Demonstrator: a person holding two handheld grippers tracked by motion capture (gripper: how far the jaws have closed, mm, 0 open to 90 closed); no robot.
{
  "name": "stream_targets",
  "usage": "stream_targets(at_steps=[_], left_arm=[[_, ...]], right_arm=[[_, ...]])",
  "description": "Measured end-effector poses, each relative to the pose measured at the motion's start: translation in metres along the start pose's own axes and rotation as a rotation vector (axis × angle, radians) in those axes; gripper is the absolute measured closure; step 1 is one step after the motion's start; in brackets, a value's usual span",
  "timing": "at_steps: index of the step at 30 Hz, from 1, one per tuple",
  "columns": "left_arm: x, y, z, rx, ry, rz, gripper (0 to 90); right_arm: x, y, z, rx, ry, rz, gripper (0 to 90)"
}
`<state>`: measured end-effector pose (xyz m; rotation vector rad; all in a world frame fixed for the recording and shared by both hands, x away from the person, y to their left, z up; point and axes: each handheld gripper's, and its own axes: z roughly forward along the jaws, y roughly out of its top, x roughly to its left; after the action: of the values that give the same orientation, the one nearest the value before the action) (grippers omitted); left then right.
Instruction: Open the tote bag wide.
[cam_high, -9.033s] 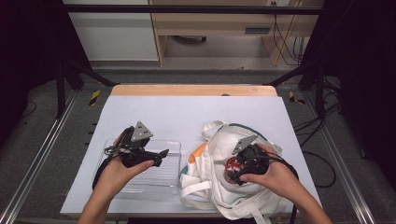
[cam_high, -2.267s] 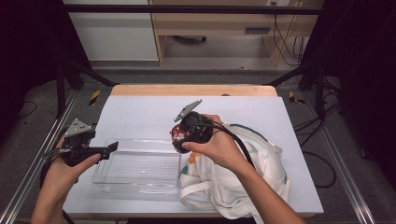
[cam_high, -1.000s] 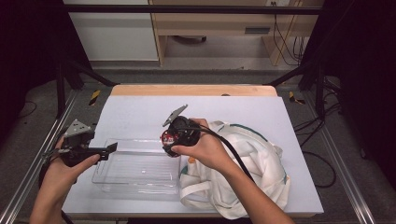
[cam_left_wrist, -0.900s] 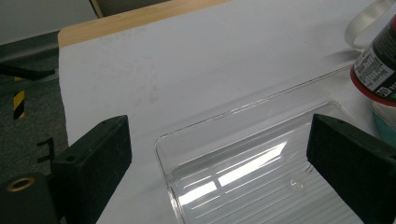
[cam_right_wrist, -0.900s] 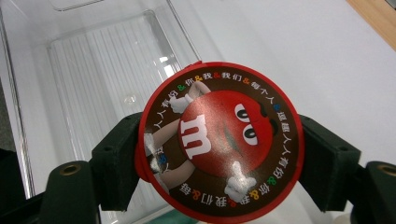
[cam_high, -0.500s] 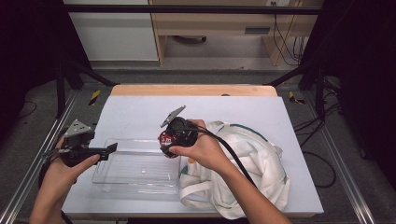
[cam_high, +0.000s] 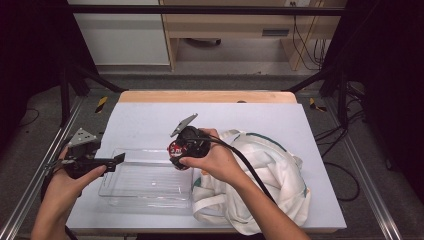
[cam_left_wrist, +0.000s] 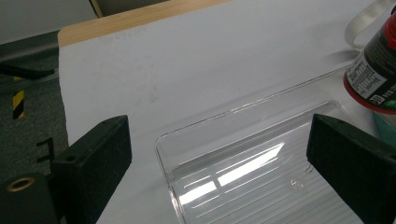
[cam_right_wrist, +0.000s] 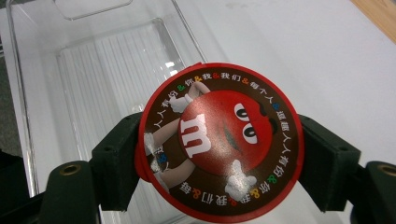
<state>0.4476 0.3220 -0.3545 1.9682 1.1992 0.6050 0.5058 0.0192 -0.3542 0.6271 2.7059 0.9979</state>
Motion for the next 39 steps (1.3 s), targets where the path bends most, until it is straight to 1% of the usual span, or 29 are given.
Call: stream_targets(at_steps=[10, 22, 39], left_arm=[[0.001, 0.0, -0.001, 0.0, 0.002, -0.002, 6.7], [0.002, -0.001, -0.001, 0.001, 0.001, -0.004, 6.7], [0.004, -0.001, -0.001, 0.0, 0.002, -0.007, 6.7]], right_arm=[[0.008, 0.0, 0.005, 0.009, 0.01, -0.012, 25.3], [0.012, -0.004, 0.014, 0.025, 0.023, -0.021, 25.3], [0.016, -0.014, 0.023, 0.043, 0.024, -0.026, 25.3]])
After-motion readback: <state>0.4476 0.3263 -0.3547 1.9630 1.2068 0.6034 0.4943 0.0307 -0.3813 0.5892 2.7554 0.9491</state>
